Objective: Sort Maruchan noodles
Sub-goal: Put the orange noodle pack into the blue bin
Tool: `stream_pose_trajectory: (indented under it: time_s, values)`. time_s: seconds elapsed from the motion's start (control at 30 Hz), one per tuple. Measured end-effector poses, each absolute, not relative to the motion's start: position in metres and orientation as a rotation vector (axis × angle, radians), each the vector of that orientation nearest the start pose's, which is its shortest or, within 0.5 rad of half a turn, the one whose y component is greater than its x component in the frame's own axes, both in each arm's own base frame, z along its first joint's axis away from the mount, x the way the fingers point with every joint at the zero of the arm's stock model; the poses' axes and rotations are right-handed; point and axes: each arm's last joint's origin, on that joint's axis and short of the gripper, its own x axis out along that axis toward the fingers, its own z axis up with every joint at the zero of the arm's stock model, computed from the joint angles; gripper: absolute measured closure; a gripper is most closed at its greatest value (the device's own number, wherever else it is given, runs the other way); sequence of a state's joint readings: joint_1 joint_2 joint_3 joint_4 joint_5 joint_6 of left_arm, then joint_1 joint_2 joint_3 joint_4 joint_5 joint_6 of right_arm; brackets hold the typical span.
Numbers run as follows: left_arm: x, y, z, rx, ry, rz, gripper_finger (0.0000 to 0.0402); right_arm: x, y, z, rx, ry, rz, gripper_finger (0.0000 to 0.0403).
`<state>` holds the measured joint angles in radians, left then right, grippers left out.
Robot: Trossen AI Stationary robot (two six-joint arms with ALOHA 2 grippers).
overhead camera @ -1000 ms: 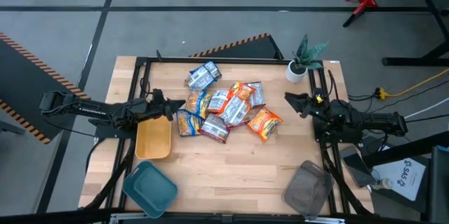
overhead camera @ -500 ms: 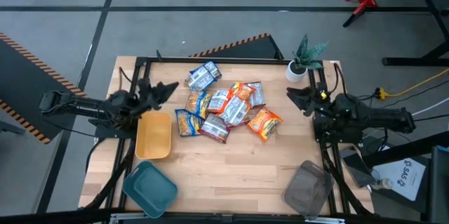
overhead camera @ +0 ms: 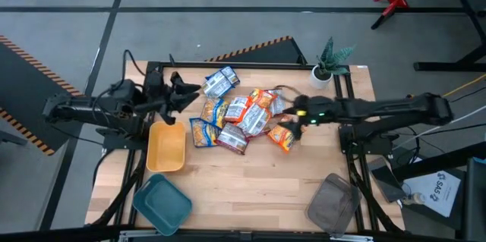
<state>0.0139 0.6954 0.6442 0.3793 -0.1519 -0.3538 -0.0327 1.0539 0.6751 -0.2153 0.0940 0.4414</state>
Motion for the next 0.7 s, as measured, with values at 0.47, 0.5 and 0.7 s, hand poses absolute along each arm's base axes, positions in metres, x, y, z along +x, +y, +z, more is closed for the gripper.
stream_pose_trajectory:
  time_s: [0.47,0.5,0.7]
  values:
    - [0.161,0.006,0.344,-0.424,-0.2,0.113,0.0246,0.306,-0.082,0.226,0.305,0.715,-0.167,0.0004]
    - [0.162,0.006,0.341,-0.434,-0.167,0.119,0.0245,0.306,-0.083,0.224,0.318,0.743,-0.153,0.0004]
    - [0.195,0.006,0.304,-0.497,0.105,0.165,0.0246,0.306,-0.084,0.214,0.358,0.823,-0.12,0.0004]
